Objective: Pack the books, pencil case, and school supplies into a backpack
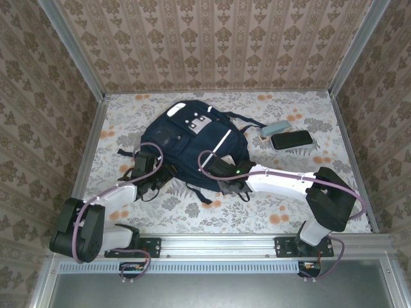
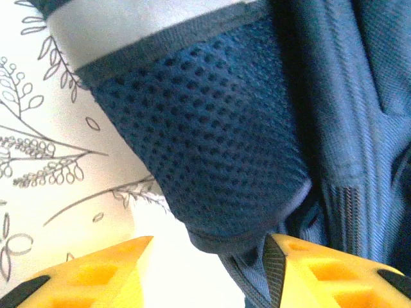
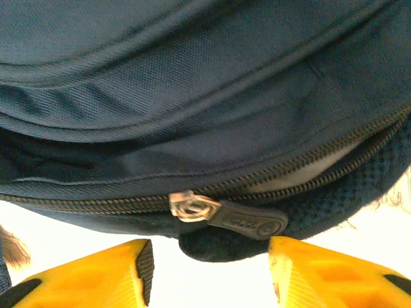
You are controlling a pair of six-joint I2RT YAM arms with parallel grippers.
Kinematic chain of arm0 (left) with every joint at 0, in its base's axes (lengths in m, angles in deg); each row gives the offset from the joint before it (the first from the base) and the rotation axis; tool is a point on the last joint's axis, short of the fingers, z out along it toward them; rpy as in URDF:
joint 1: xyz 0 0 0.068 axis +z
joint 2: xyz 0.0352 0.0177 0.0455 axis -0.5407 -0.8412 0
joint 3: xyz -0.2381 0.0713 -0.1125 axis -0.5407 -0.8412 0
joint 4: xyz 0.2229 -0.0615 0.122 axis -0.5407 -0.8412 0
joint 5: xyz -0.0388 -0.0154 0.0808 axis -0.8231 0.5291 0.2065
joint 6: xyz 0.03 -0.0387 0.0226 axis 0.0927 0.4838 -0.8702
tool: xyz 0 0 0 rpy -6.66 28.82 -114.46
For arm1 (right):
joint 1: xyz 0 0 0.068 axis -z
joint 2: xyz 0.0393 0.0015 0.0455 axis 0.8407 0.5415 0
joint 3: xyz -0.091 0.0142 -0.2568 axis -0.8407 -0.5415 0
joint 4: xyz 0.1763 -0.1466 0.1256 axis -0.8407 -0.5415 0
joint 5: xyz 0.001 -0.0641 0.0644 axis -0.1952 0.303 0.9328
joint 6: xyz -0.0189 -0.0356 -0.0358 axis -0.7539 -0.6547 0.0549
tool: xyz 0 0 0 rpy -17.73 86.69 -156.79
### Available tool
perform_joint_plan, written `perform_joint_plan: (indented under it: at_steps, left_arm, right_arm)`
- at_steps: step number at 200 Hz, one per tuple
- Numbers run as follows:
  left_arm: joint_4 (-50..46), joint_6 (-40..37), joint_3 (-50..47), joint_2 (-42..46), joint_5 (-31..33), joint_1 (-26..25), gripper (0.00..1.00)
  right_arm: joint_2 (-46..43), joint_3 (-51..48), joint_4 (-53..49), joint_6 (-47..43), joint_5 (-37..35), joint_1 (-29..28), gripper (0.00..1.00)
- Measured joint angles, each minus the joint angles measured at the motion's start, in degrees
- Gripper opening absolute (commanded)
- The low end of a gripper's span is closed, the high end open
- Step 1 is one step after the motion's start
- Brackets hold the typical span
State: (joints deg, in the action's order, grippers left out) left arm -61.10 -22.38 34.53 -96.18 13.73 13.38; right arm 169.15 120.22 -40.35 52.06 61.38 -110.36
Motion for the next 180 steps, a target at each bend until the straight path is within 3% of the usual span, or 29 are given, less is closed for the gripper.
perform_joint_plan:
  at_steps: [25,76,148,180]
  left_arm:
    - [-3.15,-0.02,0.0,4.57,0.0,0.0,0.55]
    - [-7.58,0.52,0.0,10.67,-1.27,-1.44,0.59]
    - [-2.01,10.16,0.0,8.35,-2.21,-16.09,0.61]
    - [3.04,13.4,0.15,1.99,-1.99,-18.6,0.6]
  right_arm:
    - [-0.09,1.2,-0.31,-2.4,0.72,0.15,0.63]
    - [-3.41,1.42,-1.2,-6.34,11.37,5.11,0.74]
    - [-2.27,1.31,1.68,-13.53,19.04,10.71,0.77]
    - [-1.81,1.29,2.12,-14.67,20.39,10.99,0.77]
